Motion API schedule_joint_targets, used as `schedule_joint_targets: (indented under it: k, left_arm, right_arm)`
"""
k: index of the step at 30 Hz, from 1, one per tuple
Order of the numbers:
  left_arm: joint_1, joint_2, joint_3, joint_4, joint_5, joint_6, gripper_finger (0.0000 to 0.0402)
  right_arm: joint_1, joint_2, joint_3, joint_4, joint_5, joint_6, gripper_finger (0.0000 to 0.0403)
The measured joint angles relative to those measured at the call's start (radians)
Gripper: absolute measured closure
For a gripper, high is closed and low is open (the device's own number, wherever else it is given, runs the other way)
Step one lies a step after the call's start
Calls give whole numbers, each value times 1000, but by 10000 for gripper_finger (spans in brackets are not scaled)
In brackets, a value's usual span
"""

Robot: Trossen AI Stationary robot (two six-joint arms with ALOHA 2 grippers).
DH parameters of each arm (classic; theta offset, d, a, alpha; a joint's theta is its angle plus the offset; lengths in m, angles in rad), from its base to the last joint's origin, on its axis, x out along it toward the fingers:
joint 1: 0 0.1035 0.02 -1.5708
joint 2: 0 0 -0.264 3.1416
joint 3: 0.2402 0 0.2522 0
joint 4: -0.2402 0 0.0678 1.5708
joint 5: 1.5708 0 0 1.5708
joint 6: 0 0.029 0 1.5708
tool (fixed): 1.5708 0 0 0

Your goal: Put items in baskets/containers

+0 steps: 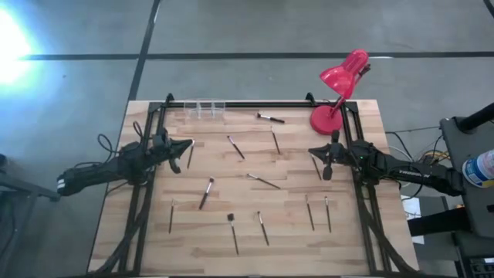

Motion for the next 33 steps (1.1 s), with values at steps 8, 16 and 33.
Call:
schedule_joint_targets:
  k: [8, 16, 33]
  left_arm:
    - [0, 0, 0, 0, 0, 0, 401]
    - [0, 0, 0, 0, 0, 0, 401]
    - [0, 0, 0, 0, 0, 0, 401]
  right_arm:
    - [0, 0, 0, 0, 0, 0, 394]
    - [0, 0, 0, 0, 0, 0, 394]
    - [0, 1, 0, 79, -5, 164, 394]
